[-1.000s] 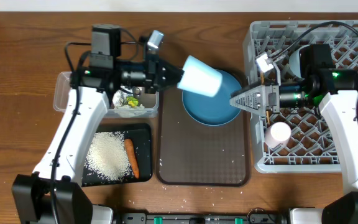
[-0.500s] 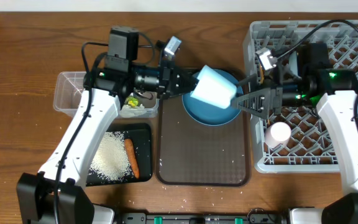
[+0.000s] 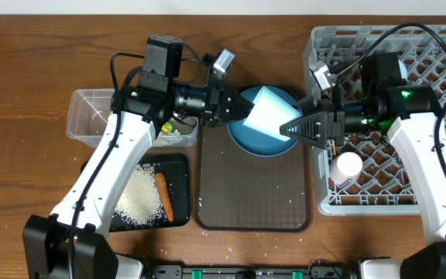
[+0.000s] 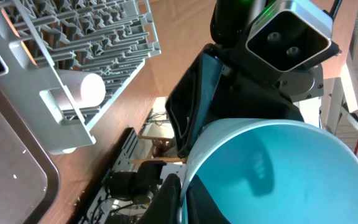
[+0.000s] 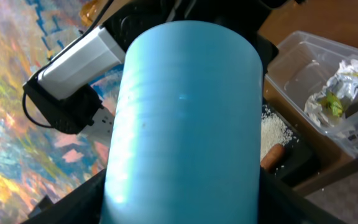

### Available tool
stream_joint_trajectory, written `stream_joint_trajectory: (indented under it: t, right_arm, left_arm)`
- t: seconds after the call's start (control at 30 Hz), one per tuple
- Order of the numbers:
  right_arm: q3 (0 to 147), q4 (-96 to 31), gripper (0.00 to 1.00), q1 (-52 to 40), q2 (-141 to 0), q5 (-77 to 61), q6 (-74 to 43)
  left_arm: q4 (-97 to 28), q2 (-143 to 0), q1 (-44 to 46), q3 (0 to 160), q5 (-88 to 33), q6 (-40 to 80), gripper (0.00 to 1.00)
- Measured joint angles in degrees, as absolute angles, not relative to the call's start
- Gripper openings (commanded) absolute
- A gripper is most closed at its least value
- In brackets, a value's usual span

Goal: Sort waste into correct bins and load items into the dishwasher rack
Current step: 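Grasp the light-blue cup with the right gripper and release the left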

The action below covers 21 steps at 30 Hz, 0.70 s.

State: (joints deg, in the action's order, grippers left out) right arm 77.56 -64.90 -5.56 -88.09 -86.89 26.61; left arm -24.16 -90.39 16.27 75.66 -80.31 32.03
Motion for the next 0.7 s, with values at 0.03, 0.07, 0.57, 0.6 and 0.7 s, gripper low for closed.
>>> stream_joint_trajectory:
  t: [0.03,0.07,0.57,0.6,0.7]
  right_arm:
    - [77.6,-64.9,0.6,-5.5,-88.1,-86.8,26.6]
    - [77.6,-64.8,0.58,-5.6,-88.1,-86.8,26.6]
    - [77.6,-54.5,0.52,-4.6,-88.1,-86.5,20.4]
    - [77.6,-54.5,0.51,-4.6,-88.1,-86.5,20.0]
    - [77.6,-54.4,0.5,-4.6,-88.1,-85.8,19.2]
  left_arm:
    - [-24.2,-90.4,16.2,75.7,-80.3,31.7,0.14]
    - [-24.1,-90.4,16.2,75.7,-80.2,31.3,0.17]
    - [-33.8,-90.4,17.1,75.7,-77.5,23.6,0.3]
    - [-33.9,-90.4,17.0,75.7,-76.8,23.4,0.33]
    - [-33.8,-90.4,16.9,75.7,-73.8,22.7,0.45]
